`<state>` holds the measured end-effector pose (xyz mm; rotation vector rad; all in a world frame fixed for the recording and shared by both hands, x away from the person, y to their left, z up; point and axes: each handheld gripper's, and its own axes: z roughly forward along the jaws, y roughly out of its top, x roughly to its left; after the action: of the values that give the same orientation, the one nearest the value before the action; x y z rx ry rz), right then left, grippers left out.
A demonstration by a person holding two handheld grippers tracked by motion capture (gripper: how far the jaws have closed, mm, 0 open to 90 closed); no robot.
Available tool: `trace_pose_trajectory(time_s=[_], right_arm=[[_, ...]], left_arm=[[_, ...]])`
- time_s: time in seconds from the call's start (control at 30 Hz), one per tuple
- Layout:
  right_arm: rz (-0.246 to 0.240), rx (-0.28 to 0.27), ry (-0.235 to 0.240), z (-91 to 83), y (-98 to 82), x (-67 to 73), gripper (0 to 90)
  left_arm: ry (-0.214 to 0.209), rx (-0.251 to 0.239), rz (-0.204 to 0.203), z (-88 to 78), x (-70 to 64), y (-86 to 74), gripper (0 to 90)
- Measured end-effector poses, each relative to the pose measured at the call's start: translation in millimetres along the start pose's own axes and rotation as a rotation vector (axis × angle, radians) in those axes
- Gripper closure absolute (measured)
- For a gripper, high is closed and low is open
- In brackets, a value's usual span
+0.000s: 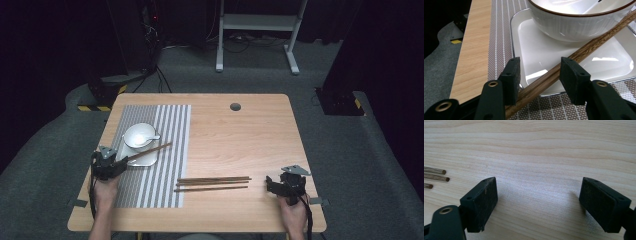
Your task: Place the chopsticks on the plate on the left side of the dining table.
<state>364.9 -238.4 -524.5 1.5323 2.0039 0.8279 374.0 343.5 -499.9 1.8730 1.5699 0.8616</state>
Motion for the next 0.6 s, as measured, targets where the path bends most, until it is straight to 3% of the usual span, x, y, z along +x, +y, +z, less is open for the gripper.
trace_pose_trajectory(time_s=[0.6], right_arm=[[-0.001, 0.000, 0.000, 0.0, 0.0, -0.1, 15.1]], left_arm=[[0.025, 0.002, -0.025, -0.6, 7.8, -2.8, 51.4]])
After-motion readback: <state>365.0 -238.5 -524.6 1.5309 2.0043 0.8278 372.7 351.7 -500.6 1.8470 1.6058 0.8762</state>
